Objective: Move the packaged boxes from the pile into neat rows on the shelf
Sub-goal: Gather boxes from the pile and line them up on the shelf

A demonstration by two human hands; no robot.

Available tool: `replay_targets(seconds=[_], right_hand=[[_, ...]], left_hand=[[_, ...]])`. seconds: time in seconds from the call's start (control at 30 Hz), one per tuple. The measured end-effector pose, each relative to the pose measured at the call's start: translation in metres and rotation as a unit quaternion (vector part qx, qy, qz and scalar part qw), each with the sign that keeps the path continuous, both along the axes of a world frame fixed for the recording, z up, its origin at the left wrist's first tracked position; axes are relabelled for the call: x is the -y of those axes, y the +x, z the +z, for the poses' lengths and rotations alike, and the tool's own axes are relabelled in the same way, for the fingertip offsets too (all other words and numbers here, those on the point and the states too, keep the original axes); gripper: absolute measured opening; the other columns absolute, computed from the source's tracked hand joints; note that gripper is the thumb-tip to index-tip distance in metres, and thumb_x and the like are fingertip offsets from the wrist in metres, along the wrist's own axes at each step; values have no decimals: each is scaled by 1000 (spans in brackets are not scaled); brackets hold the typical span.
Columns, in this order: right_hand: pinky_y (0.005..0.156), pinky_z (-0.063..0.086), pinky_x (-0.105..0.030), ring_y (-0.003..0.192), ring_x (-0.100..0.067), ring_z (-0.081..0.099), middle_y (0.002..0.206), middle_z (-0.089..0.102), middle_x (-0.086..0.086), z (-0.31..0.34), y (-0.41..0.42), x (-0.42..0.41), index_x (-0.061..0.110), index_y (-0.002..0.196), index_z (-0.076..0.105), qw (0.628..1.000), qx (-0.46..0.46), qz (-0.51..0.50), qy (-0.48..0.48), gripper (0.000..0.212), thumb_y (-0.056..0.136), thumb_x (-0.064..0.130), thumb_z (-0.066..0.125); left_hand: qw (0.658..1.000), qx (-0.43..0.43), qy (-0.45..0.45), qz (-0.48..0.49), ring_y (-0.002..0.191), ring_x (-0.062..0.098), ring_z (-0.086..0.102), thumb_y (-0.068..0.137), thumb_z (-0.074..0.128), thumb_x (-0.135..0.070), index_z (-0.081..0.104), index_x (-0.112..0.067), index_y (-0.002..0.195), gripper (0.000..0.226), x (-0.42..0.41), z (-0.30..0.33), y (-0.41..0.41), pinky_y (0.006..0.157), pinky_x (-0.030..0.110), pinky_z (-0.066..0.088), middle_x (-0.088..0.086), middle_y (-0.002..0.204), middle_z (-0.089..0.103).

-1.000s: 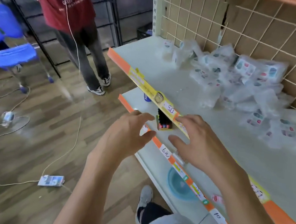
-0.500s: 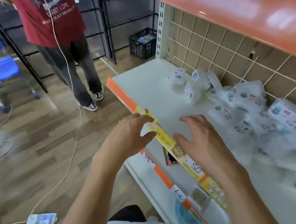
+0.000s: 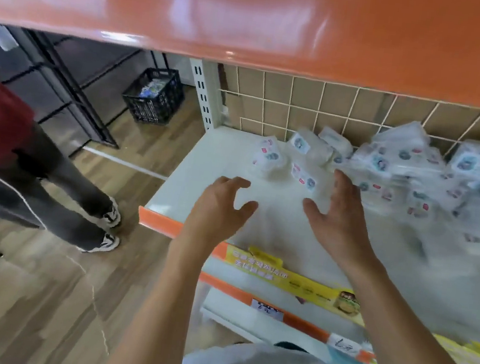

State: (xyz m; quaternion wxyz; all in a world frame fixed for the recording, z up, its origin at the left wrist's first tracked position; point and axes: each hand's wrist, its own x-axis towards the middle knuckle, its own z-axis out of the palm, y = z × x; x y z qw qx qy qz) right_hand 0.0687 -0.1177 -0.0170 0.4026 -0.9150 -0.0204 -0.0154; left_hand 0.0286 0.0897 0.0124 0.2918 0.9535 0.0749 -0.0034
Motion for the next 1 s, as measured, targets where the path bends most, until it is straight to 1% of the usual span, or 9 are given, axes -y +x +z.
replay_targets(seconds=[0.17,0.33,0.5,0.63,0.7,0.77,0.83,0.9,1.0], right_hand=[[109,39,-45,130,-33,45,145,43,-15,-9,23,-23,15,154,27,993,-12,-100,57,82,88,34,70],[83,43,-29,108,-27,60,110,65,-5,-9,40,-32,17,133,52,988,-21,-136,70,56,87,40,71],[57,38,-23,78,-13,61,98,64,1,3,34,-21,28,133,40,985,-114,-112,62,56,85,35,68],[62,59,-32,80,-21,68,102,62,-2,10,26,-17,39,143,29,974,-176,-91,112,71,83,29,67],[58,60,-29,84,-23,68,104,57,-1,12,23,-15,44,143,32,961,-210,-88,158,73,83,22,67],[57,60,-27,82,-23,69,103,57,0,14,20,-13,44,135,44,952,-224,-89,191,63,83,19,68],[64,63,-35,86,-24,70,103,60,-2,11,18,-11,39,123,55,941,-221,-102,236,51,81,15,70],[65,64,-41,89,-26,69,103,61,-3,6,17,-11,34,113,57,931,-207,-123,275,44,79,11,72],[63,57,-34,89,-24,69,100,67,0,1,18,-9,33,101,56,937,-165,-170,258,35,74,23,76]], left_hand=[[999,6,-23,-29,120,22,58,92,67,-42,57,-18,136,50,-16,-5,38,95,25,41,7,132,58],[997,6,-81,6,120,27,57,90,65,-52,50,-14,141,65,-19,-15,66,101,40,46,12,136,55],[996,24,-78,34,122,31,54,90,62,-57,50,-9,140,70,-19,-15,95,99,36,42,15,137,53],[998,-2,-40,43,123,38,48,87,57,-67,51,1,133,82,-2,-9,111,103,40,35,19,126,55],[999,-14,-21,40,120,38,48,84,56,-71,52,1,129,84,5,-14,117,102,41,33,18,122,56],[998,-13,-40,48,120,36,48,81,62,-70,51,-3,130,84,6,-20,122,101,38,32,16,123,57],[997,-12,-65,48,123,34,46,79,68,-65,49,-8,136,82,4,-24,123,102,37,31,14,128,55],[997,-6,-73,33,127,33,45,78,72,-60,47,-17,141,81,2,-25,121,106,37,30,14,133,54],[997,-12,-73,-8,127,32,42,79,74,-53,44,-29,145,77,-1,-23,114,111,39,29,14,131,52]])
